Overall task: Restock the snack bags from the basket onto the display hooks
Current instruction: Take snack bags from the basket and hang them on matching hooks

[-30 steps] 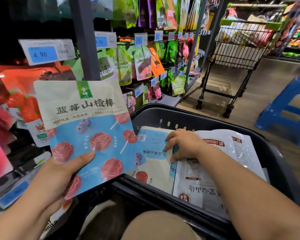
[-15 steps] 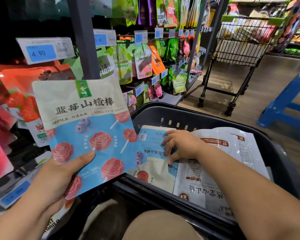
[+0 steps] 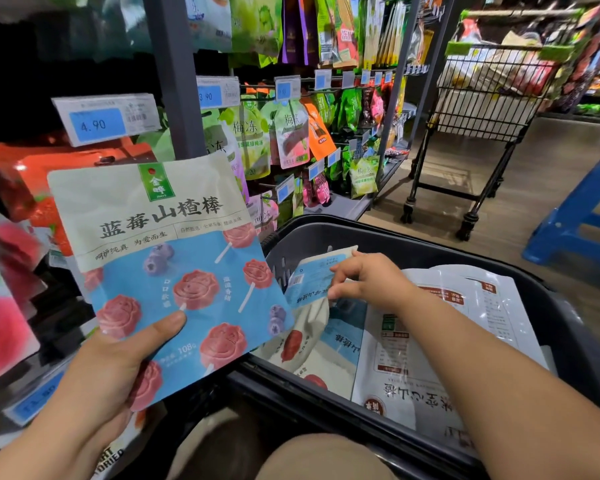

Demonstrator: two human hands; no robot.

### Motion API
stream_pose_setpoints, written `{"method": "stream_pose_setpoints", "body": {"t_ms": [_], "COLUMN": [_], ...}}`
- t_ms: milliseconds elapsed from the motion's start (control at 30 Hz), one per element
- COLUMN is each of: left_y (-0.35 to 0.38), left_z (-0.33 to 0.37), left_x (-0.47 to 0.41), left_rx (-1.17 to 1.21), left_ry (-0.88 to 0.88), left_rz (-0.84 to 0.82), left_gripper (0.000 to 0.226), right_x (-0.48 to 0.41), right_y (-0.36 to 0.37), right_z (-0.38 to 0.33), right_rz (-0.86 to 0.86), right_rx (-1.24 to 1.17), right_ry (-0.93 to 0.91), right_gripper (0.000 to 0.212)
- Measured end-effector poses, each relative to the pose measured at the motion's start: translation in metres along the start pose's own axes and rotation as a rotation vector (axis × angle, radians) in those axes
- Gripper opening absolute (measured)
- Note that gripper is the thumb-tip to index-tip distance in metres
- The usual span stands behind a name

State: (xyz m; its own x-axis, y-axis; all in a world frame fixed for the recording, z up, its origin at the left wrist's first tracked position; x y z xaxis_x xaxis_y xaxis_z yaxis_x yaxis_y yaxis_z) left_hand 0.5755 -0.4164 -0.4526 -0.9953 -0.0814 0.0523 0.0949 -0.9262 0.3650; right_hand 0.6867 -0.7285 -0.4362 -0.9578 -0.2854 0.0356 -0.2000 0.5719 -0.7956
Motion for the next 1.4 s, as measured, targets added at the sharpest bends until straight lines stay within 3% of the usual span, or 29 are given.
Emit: {"method": "stream_pose_setpoints", "body": {"t_ms": [133,433,567,667,833,933,1000,1067,1167,1300,1400], "left_y": [-0.001,-0.02,-0.023,-0.019,-0.008,-0.002,-0.001,-0.003,-0.002,-0.001,-0.002], "left_z": [0.008,0.009,0.017,0.019,0.024,0.022,0.022,0.023,0.02,0.024,0.024], "left_x": [0.001,-0.001,0.005,0.007,0.007,0.005,0.006,0.007,0.007,0.009,0.009], "left_rx": [0.044,0.154,0.182,0.124,0.024,-0.006,-0.002,-0.024,0.004,-0.018,-0.009], "left_ry": [0.049,0.082,0.123,0.115,0.137,0.134,0.134,0.137,0.105,0.099,0.106], "left_rz": [0.012,0.044,0.084,0.106,0.09,0.055,0.053,0.053,0.025,0.034,0.034], "left_gripper": [0.041,0.042,0.055,0.084,0.063,0.095,0.099,0.089,0.052,0.043,0.048], "right_x": [0.008,0.028,0.043,0.049,0.035,0.024,0.022,0.022,0.019,0.013,0.006], "right_y": [-0.028,-0.075,-0.106,-0.117,-0.093,-0.067,-0.053,-0.045,-0.03,-0.012,0.001], "right_z": [-0.008,-0.003,0.0,0.011,0.03,0.032,0.025,0.018,0.009,0.006,0.007], "right_rz": [0.138,0.382,0.63,0.745,0.706,0.63,0.595,0.596,0.564,0.51,0.375], "right_rx": [-0.081,-0.292,-0.392,-0.47,-0.55,-0.531,-0.479,-0.43,-0.422,-0.445,-0.476], "right_ry": [-0.066,-0.015,-0.05,0.0,0.089,0.128,0.126,0.122,0.116,0.111,0.119], "right_gripper": [0.015,0.023,0.029,0.024,0.027,0.027,0.026,0.024,0.022,0.02,0.015]}}
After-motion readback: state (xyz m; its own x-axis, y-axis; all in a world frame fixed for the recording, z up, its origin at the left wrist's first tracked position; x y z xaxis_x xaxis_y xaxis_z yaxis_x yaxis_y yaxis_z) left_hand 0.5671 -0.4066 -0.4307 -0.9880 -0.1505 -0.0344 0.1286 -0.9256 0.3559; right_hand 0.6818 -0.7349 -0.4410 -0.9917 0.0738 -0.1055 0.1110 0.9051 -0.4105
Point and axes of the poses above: each hand's wrist, its own x-axis away from the middle knuckle, its own y-axis out of the palm, z = x × y, the point moved 10 cm from there along -x, towards the middle knuckle, and after that the axes turned 4 degrees about -z, right-handed, at the moved point
